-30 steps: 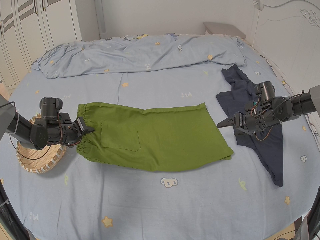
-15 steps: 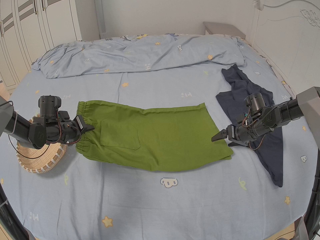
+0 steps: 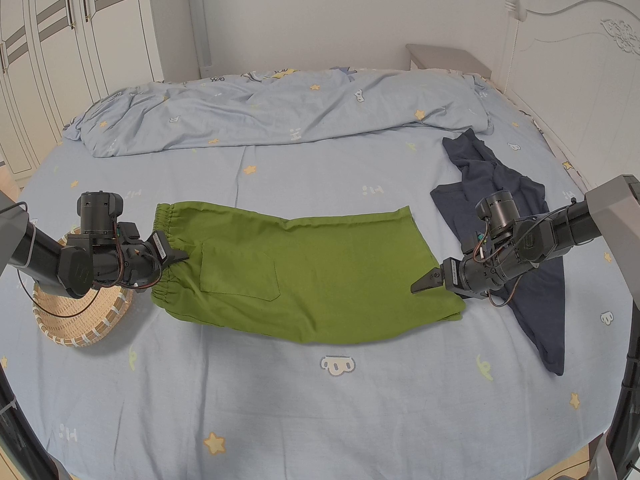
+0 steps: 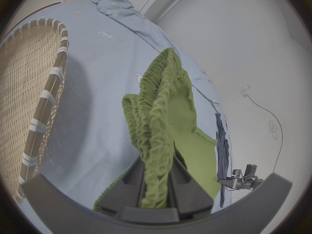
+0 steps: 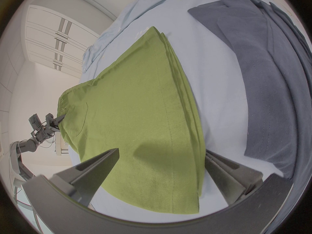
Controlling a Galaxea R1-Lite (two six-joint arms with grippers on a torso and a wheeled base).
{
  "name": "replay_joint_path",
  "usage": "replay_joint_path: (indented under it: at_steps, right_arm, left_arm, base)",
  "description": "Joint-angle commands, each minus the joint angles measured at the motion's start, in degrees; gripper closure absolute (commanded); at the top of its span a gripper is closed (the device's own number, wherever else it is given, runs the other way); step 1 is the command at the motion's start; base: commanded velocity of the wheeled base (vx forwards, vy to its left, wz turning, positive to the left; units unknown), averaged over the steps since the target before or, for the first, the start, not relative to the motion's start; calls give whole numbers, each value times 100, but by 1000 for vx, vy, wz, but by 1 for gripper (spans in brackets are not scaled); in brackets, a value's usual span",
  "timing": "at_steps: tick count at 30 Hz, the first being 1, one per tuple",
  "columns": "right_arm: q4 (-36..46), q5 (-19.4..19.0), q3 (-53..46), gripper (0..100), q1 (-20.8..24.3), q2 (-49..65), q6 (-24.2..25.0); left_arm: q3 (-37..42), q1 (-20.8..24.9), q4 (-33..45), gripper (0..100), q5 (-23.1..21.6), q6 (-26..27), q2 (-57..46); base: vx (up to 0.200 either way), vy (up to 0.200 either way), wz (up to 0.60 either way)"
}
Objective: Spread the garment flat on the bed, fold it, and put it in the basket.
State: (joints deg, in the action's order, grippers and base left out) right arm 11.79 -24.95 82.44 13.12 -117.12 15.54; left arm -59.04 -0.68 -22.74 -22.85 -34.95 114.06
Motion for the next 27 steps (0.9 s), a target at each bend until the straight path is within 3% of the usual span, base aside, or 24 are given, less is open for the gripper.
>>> replay_joint_path:
  at_steps: [1, 2, 3, 27]
  right_arm:
    - [25, -18, 8, 0, -20, -39, 10]
    - [25, -18, 8, 0, -20, -48, 10]
    - [25, -18, 8, 100, -20, -48, 10]
    - [25, -18, 35, 100, -178, 75, 19]
  left_arm:
    - [6, -2, -3, 100, -1, -3, -6]
    - [6, -2, -3, 100, -1, -3, -6]
    - [6, -2, -3, 100, -1, -3, -6]
    - [-2, -11, -12, 100, 8, 6, 20]
  base:
    - [0, 0, 0]
    - [0, 0, 0]
    - [0, 0, 0]
    - [0, 0, 0]
